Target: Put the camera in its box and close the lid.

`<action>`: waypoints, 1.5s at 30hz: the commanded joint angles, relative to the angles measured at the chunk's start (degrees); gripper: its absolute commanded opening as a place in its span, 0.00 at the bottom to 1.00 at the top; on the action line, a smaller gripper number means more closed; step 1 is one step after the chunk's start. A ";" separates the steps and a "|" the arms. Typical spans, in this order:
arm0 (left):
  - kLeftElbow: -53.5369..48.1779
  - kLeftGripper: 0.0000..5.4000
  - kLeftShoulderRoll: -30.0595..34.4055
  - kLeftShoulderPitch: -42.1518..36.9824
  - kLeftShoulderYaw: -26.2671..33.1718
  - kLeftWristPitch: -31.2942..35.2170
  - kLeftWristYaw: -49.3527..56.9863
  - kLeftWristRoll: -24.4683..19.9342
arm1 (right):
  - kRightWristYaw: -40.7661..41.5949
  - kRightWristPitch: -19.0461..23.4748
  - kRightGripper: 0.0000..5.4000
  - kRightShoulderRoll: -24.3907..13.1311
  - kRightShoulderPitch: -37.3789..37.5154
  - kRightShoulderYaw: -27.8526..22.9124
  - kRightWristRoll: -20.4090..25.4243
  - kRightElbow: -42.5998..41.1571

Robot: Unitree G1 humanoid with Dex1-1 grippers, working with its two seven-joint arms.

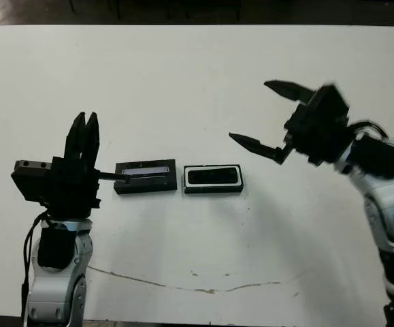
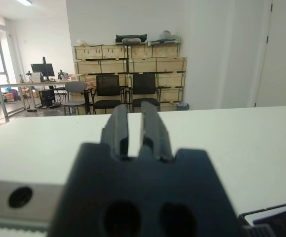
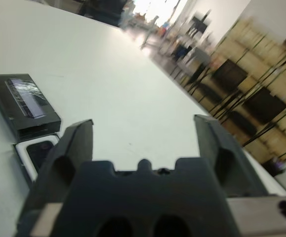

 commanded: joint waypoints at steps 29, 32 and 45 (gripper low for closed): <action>0.73 0.00 0.56 1.39 0.40 0.44 -0.12 0.45 | -7.06 -1.14 0.00 5.88 7.14 10.95 -26.04 -0.39; 0.62 0.00 0.61 1.53 0.32 0.35 -0.04 0.72 | -5.73 -0.23 0.00 5.55 7.41 11.56 -26.30 0.11; 0.90 0.00 0.74 1.54 0.68 0.07 -0.20 0.36 | 0.55 5.03 0.00 3.55 8.18 13.78 -26.98 2.28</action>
